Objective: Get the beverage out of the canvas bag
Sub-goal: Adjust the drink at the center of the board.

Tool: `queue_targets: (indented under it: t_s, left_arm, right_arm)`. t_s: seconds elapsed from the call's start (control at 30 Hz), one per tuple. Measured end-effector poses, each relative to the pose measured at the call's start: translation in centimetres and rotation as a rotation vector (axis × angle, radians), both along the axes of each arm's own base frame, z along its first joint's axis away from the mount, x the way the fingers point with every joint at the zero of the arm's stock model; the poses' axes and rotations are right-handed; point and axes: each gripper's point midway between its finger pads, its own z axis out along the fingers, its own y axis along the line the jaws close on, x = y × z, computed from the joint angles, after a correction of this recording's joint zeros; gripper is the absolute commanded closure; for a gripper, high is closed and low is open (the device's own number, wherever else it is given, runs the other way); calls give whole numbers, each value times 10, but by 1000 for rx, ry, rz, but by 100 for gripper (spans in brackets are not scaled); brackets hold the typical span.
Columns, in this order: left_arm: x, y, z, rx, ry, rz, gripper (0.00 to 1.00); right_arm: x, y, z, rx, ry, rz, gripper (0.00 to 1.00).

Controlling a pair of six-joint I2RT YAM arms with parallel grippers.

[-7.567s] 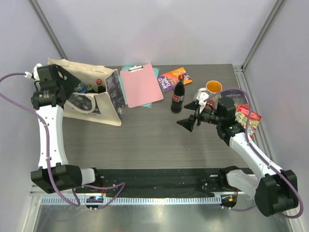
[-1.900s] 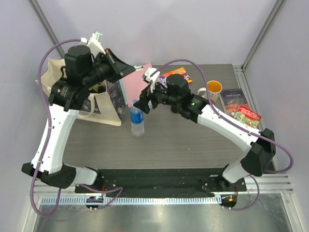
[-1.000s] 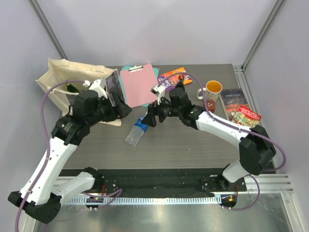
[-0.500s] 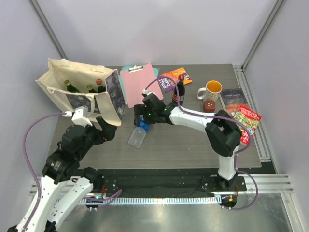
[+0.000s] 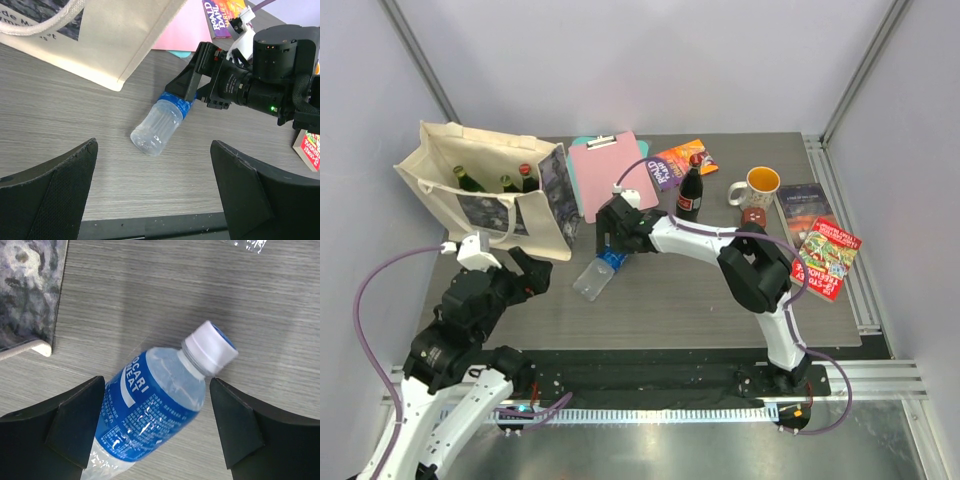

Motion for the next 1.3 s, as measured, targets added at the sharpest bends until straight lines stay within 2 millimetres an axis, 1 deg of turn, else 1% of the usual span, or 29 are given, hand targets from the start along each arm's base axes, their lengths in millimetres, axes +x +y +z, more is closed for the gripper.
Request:
queue_targets:
  t_s: [0.17,0.27,0.37,0.5,0.57,0.6,0.63,0.7,0.73,0.8,0.83,0.9,1.0,1.13,1.23,1.3]
  left_arm:
    - [3,-4,-13,-5,24,-4,6]
    - [5,-9,-24,-17,46,-12,6]
    - [7,-14,-33,-26,67,-25,6]
    - [6,-19,-43,-43,94,-39,6]
    - [6,-20,-47,-51,105,-40,6]
    - [5,-21,-48,-58,107,-40,6]
    - [4,-21,-49,-63,108,-40,6]
    - [3,-21,-50,-74,105,-38,6]
    - [2,-21,-49,-83,103,-35,6]
    - [1,-21,-47,-98,94,-31,6]
    - [1,-21,-47,-103,91,-30,6]
    - [0,-21,-45,-115,84,-27,6]
    - [0,-20,-44,-126,81,-23,6]
    - [0,-20,-43,-130,79,-21,6]
    - [0,-20,-43,-130,75,-18,6]
    - [0,-19,-42,-130,73,-16,6]
  right_arm:
    - [0,4,-4,13,7,7,14]
    - [-1,8,-5,27,19,9,12]
    - [-1,12,-8,41,34,6,6]
    - [-4,16,-15,55,62,7,6]
    - [-5,18,-16,62,73,12,11]
    - [-6,18,-17,62,76,14,17]
    - [-6,19,-17,63,79,17,32]
    - [-6,18,-18,64,83,14,43]
    - [-6,18,-19,71,94,14,53]
    - [-5,19,-19,82,102,15,60]
    - [-5,20,-19,92,106,19,65]
    - [-2,23,-16,124,104,23,73]
    - [-4,25,-14,156,105,44,79]
    - [-9,21,-5,150,78,98,85]
    - [-10,18,11,151,30,148,89]
    - [-11,19,27,171,-15,187,90]
